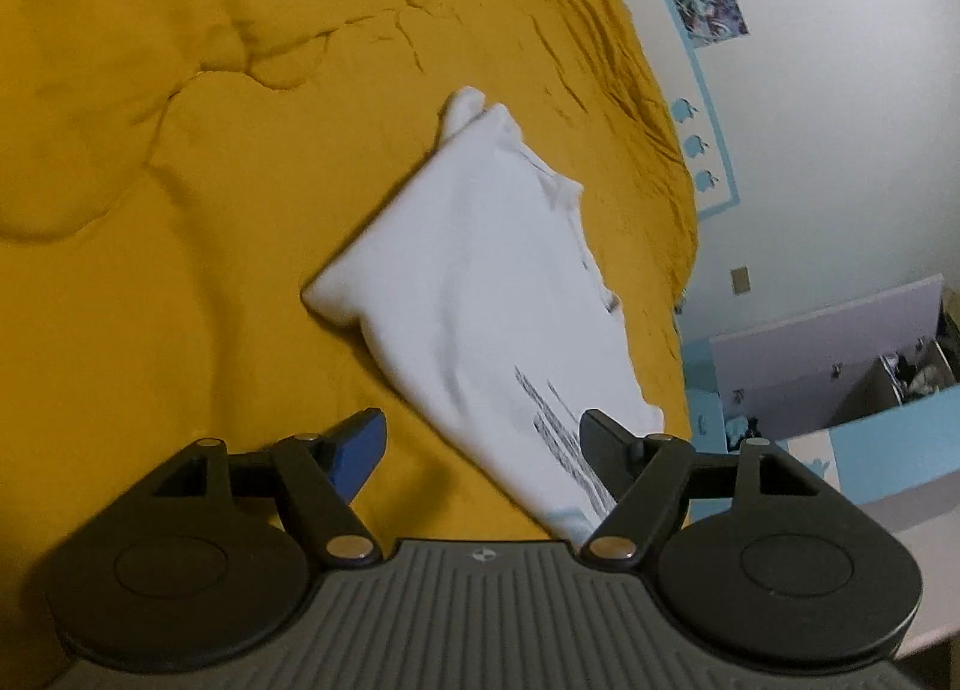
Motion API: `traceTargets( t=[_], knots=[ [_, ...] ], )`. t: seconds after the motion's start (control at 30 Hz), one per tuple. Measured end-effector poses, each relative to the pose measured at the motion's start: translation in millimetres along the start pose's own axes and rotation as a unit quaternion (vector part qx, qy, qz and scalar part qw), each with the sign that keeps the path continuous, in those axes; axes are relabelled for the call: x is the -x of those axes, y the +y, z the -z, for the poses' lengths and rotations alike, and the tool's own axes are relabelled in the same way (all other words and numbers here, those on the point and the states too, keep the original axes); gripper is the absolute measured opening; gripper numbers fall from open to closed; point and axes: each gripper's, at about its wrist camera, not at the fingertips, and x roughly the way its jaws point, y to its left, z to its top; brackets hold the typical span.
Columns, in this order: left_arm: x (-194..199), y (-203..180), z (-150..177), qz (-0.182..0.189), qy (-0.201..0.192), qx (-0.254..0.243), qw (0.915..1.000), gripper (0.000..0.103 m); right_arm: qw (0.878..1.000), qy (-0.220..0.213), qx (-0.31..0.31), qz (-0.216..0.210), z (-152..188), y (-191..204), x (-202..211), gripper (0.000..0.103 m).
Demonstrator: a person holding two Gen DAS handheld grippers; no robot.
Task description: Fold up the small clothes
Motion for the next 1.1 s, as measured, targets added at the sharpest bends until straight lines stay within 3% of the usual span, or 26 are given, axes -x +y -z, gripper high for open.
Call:
traceTargets(
  t=[0.17, 0.37, 0.53, 0.57, 0.6, 0.63, 0.67, 0.7, 0.73, 0.87, 1.03, 1.1],
  knots=[
    [-23.4, 10.7, -12.6, -0.010, -0.016, 0.062, 0.9979, 0.086, 0.999, -0.026, -0.046, 0.002, -5.1, -8.4, -11.9, 0.061],
    [-51.5, -2.4, -17.8, -0.030, -0.023, 0.055, 0.9978, 0.091, 0.998, -0.049, -0.038, 0.006, -17.0, 1.8, -30.8, 0.069],
    [-63.1, -2.6, -22.7, -0.008, -0.042, 0.077, 0.9961, 0.091, 0.996, -0.066, -0.047, 0.027, -27.4, 15.1, -53.6, 0.068],
    [-61.9, -3.0, -22.0, -0.004, -0.044, 0.074, 0.9963, 0.085, 0.996, -0.068, -0.041, 0.033, -27.3, 18.0, -55.4, 0.066],
    [-60.1, -4.0, -21.8, -0.002, -0.044, 0.067, 0.9968, 0.072, 0.996, -0.073, -0.032, 0.041, -26.4, 22.2, -55.8, 0.061],
    [-61.2, -6.3, -22.0, -0.005, -0.041, 0.057, 0.9975, 0.064, 0.996, -0.072, -0.022, 0.046, -27.4, 24.8, -57.9, 0.041],
    [-60.9, -7.9, -21.6, -0.007, -0.038, 0.047, 0.9981, 0.045, 0.997, -0.066, -0.018, 0.046, -28.9, 25.6, -60.4, 0.018],
    [-59.3, -9.4, -21.6, -0.007, -0.039, 0.039, 0.9984, 0.024, 0.997, -0.063, -0.023, 0.044, -29.3, 24.2, -61.1, 0.011],
    [-57.2, -12.4, -22.1, -0.011, -0.046, 0.027, 0.9985, 0.018, 0.996, -0.065, -0.028, 0.047, -30.8, 24.1, -60.3, 0.008],
    [-48.3, -25.1, -27.7, 0.000, -0.050, -0.003, 0.9987, 0.013, 0.994, -0.080, 0.024, 0.071, -31.6, 46.9, -53.4, 0.006],
    [-20.5, -56.6, -27.4, 0.033, -0.053, -0.058, 0.9963, 0.011, 0.993, -0.093, 0.069, 0.030, -33.6, 86.8, -25.6, 0.005],
    [-2.8, -60.1, -24.1, 0.057, -0.048, -0.048, 0.9961, 0.010, 0.993, -0.093, 0.072, 0.013, -29.0, 93.9, -2.7, 0.005]
  ],
)
